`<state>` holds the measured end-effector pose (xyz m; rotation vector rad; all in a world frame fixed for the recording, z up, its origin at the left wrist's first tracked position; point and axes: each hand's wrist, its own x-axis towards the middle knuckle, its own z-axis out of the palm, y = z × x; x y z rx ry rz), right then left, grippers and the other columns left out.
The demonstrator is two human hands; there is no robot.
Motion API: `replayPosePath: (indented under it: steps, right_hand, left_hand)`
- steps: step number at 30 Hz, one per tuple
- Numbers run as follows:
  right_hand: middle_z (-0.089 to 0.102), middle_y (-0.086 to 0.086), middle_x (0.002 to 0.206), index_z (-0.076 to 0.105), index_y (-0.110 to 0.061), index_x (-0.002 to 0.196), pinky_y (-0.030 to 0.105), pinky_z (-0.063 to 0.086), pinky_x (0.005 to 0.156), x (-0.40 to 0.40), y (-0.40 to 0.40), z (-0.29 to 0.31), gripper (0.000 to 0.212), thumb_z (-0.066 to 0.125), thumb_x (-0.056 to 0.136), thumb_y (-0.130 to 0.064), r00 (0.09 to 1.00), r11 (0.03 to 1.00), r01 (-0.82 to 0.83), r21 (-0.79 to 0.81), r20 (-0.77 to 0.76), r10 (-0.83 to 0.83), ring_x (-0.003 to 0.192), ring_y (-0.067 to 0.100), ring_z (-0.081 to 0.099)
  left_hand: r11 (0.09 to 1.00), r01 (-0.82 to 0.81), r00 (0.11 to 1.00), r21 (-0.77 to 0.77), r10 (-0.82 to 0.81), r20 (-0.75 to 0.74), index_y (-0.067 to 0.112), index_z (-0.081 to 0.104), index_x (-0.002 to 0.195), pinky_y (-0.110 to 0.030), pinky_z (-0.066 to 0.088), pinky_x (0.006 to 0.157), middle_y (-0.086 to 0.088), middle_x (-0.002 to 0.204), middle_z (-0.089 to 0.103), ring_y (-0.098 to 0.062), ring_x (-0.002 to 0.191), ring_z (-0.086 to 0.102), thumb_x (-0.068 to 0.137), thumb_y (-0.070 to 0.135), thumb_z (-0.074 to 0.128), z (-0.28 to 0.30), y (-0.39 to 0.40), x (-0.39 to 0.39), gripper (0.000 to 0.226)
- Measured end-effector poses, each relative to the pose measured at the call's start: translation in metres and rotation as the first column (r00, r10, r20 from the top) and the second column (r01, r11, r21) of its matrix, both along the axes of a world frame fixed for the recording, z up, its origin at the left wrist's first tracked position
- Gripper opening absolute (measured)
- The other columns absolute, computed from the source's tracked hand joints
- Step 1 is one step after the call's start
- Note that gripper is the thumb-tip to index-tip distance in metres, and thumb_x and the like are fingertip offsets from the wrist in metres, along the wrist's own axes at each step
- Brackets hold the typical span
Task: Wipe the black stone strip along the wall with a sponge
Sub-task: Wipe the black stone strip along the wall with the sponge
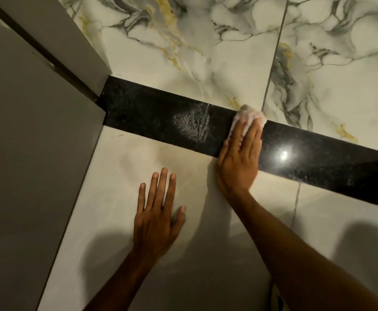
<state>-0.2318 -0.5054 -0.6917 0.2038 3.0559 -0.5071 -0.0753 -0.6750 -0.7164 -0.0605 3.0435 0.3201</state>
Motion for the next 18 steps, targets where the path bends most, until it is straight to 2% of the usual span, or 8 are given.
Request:
replayPosePath:
  steps: [2, 4, 7, 9, 11, 14, 16, 18]
  right_hand:
    - [-0.001, 0.022, 0.185, 0.006, -0.009, 0.176, 0.053, 0.013, 0.143, -0.028, -0.031, -0.001, 0.067, 0.029, 0.12, -0.037, 1.0, 0.998, 0.019, -0.061, 0.001, -0.019, 0.173, 0.036, 0.001]
    - [-0.002, 0.019, 0.185, 0.005, -0.011, 0.177, 0.05, 0.011, 0.143, -0.044, -0.056, -0.003, 0.068, 0.027, 0.119, -0.04, 0.992, 0.991, -0.127, -0.051, -0.007, 0.127, 0.174, 0.033, -0.001]
    - [0.004, 0.017, 0.186, 0.012, -0.014, 0.177, 0.049, 0.015, 0.143, -0.029, -0.061, -0.004, 0.065, 0.028, 0.119, -0.037, 0.895, 0.896, -0.443, -0.003, -0.059, 0.442, 0.174, 0.032, 0.004]
    - [0.006, 0.015, 0.186, 0.013, -0.018, 0.177, 0.05, 0.019, 0.142, -0.006, -0.039, -0.003, 0.064, 0.032, 0.118, -0.036, 0.847, 0.848, -0.529, 0.028, -0.054, 0.53, 0.174, 0.032, 0.005]
    - [0.004, 0.014, 0.186, 0.01, -0.02, 0.177, 0.052, 0.02, 0.142, 0.01, -0.014, -0.001, 0.066, 0.036, 0.118, -0.036, 0.861, 0.86, -0.508, 0.045, -0.008, 0.509, 0.174, 0.03, 0.003]
    - [0.005, 0.016, 0.186, 0.011, -0.017, 0.177, 0.052, 0.019, 0.142, 0.004, -0.012, -0.002, 0.065, 0.034, 0.118, -0.034, 0.933, 0.931, -0.359, 0.06, -0.004, 0.36, 0.174, 0.032, 0.005]
    - [0.005, 0.019, 0.185, 0.012, -0.013, 0.177, 0.05, 0.016, 0.142, -0.012, -0.034, -0.002, 0.064, 0.03, 0.119, -0.035, 0.972, 0.971, -0.23, 0.062, -0.027, 0.232, 0.174, 0.033, 0.005]
    - [0.001, 0.021, 0.185, 0.008, -0.01, 0.177, 0.049, 0.013, 0.143, -0.029, -0.062, -0.004, 0.066, 0.025, 0.119, -0.038, 0.983, 0.983, -0.182, 0.039, -0.012, 0.182, 0.174, 0.035, 0.002]
  left_hand:
    - [1.0, -0.013, 0.999, -0.001, 0.013, -0.032, 0.015, 0.025, 0.172, -0.053, 0.012, 0.138, -0.011, 0.182, 0.017, -0.03, 0.169, 0.015, 0.108, 0.056, 0.037, -0.006, -0.001, 0.001, 0.077]
    - [0.999, -0.045, 0.998, 0.01, 0.045, -0.05, 0.016, 0.024, 0.172, -0.048, 0.005, 0.139, -0.01, 0.182, 0.017, -0.028, 0.17, 0.013, 0.108, 0.055, 0.039, -0.008, 0.0, 0.001, 0.077]
    - [0.994, -0.108, 0.993, -0.003, 0.108, -0.037, 0.015, 0.027, 0.171, -0.049, 0.008, 0.139, -0.011, 0.181, 0.02, -0.029, 0.169, 0.016, 0.107, 0.052, 0.045, -0.008, 0.0, 0.003, 0.077]
    - [0.994, -0.113, 0.993, -0.007, 0.112, -0.026, 0.014, 0.028, 0.171, -0.052, 0.015, 0.138, -0.011, 0.181, 0.021, -0.03, 0.168, 0.018, 0.107, 0.053, 0.043, -0.005, 0.0, 0.003, 0.076]
    - [0.994, -0.111, 0.994, 0.002, 0.111, -0.02, 0.015, 0.029, 0.171, -0.055, 0.02, 0.136, -0.012, 0.181, 0.021, -0.031, 0.168, 0.02, 0.107, 0.054, 0.041, -0.002, 0.0, 0.002, 0.076]
    - [0.993, -0.12, 0.992, 0.004, 0.12, -0.031, 0.014, 0.031, 0.17, -0.055, 0.023, 0.135, -0.011, 0.18, 0.024, -0.032, 0.167, 0.024, 0.107, 0.053, 0.041, -0.001, -0.002, 0.002, 0.075]
    - [0.991, -0.134, 0.99, 0.011, 0.134, -0.05, 0.014, 0.031, 0.17, -0.052, 0.019, 0.137, -0.01, 0.18, 0.025, -0.03, 0.167, 0.024, 0.106, 0.052, 0.043, -0.003, -0.001, 0.003, 0.075]
    - [0.988, -0.15, 0.986, 0.033, 0.152, -0.07, 0.014, 0.031, 0.17, -0.047, 0.014, 0.139, -0.009, 0.18, 0.025, -0.027, 0.168, 0.023, 0.107, 0.052, 0.042, -0.004, 0.0, 0.003, 0.075]
